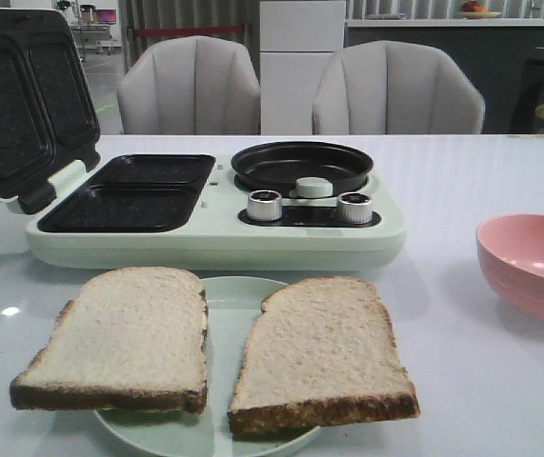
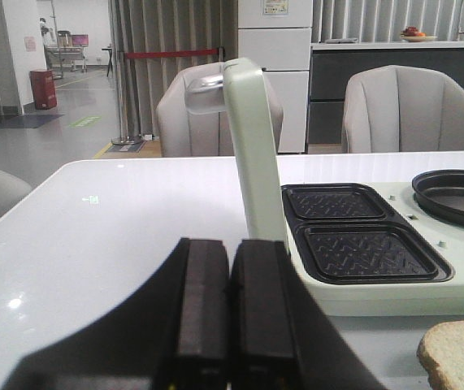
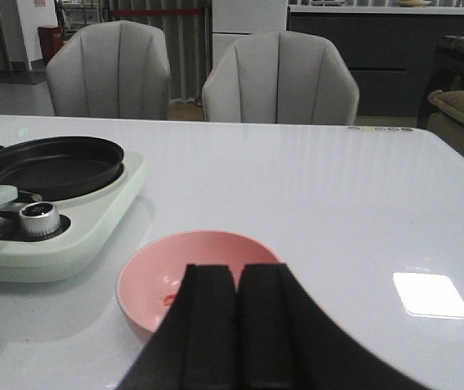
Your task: Make breakfast with bread and shrimp
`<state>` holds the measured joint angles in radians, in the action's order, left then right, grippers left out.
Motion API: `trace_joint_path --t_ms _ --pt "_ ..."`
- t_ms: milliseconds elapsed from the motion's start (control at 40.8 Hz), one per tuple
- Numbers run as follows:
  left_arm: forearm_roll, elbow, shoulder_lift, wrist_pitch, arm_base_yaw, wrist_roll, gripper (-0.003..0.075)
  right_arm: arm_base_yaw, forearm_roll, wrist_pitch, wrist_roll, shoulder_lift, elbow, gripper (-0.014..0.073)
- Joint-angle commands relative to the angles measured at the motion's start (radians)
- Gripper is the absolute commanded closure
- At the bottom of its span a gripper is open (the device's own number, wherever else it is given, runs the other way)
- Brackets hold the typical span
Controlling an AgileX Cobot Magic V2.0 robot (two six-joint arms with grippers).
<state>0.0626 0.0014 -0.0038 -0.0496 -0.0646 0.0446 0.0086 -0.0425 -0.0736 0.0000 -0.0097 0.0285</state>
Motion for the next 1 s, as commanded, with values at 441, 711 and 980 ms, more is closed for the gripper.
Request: trace_joint_path --t_ms 441,711,980 --pt "0.011 -0.249 -0.008 0.019 0.001 -0.003 0.0619 -0.007 -0.020 -0.081 -0.010 0.014 -0.359 0.0547" --pt "0.011 -0.595 0.171 -0.266 0.001 -0.003 0.0619 -0.007 -0.020 -0.376 -0.010 0.241 -0.694 0.0547" --pt "0.011 -0.637 0.337 -0.331 0.001 -0.003 0.0619 -0.007 -0.020 -0.533 -0.010 0.438 -0.705 0.0547"
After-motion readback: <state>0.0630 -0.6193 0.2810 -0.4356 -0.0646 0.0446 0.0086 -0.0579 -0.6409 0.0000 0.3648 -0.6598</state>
